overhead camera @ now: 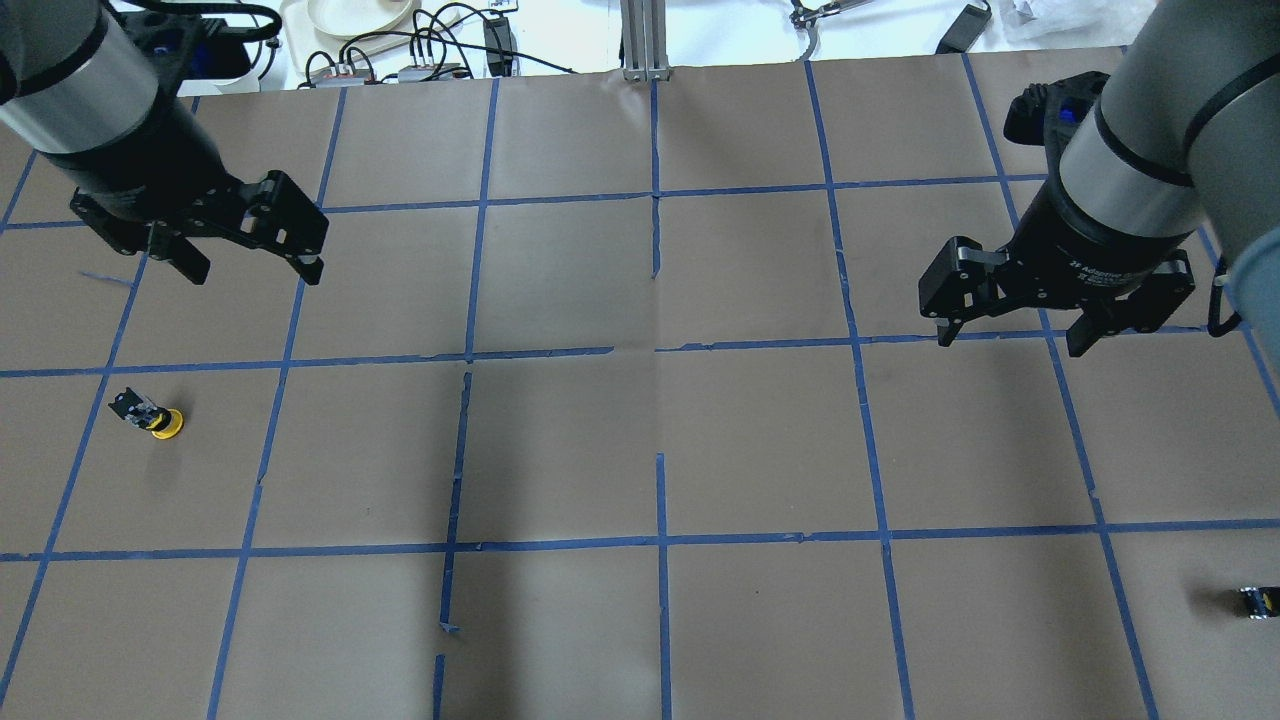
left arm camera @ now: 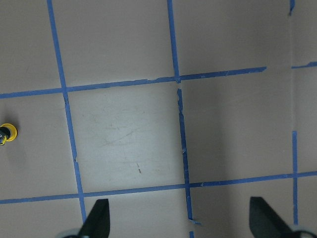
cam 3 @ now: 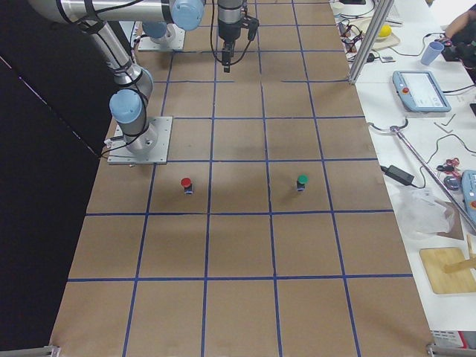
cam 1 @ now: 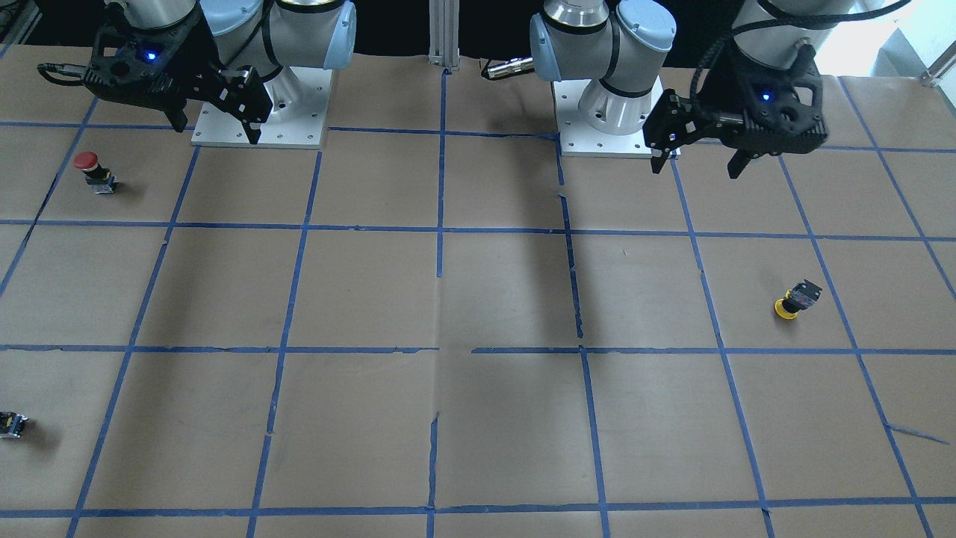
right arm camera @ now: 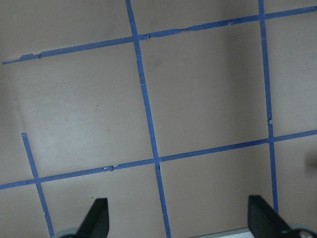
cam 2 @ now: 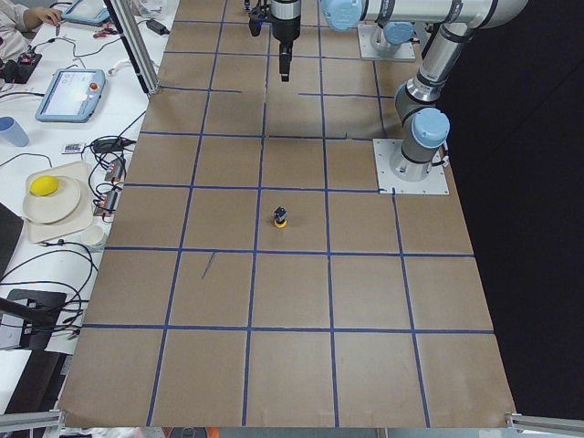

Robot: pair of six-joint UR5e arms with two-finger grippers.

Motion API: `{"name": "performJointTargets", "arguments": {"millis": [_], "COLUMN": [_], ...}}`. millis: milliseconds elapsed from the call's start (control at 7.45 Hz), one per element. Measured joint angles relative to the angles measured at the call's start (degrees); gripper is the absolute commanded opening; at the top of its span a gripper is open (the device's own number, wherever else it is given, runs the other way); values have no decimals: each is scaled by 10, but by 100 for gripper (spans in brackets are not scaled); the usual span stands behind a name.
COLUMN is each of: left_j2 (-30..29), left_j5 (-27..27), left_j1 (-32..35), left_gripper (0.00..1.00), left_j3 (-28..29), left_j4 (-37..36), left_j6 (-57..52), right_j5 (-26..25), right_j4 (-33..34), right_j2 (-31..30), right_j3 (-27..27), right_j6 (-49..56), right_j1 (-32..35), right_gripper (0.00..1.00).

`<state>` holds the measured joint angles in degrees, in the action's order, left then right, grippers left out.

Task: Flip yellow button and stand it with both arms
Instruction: 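Move the left gripper down over the yellow-capped button lying on its side, then lower the left gripper and close it on the yellow button's body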

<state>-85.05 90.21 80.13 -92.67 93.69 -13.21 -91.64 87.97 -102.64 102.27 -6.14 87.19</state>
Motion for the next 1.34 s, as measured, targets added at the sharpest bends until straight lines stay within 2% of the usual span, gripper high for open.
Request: {"name": "performJointTargets", "arguments": {"millis": [402,671,1073,1341], "left_j2": [-9,-39,-100,-120], "left_j5": [-2,-20,-23,-11], "left_j1": [-156,-254,-290,-298], "left_gripper": [99,99,99,99], "left_j3": [-36,-53,-57,-67], "left_j4": [-4,-16,-105,-149], "left_j6": [-186,-299,-474,-555], "right_j5": [1,2,4,4], "right_j4": [-1,-1,0,1], "right_j2": [0,1,1,2], "right_j3": [0,0,0,0], "right_j6": [0,0,0,0], "right_j1": [0,0,0,0], "right_gripper": [100,100,100,100]}}
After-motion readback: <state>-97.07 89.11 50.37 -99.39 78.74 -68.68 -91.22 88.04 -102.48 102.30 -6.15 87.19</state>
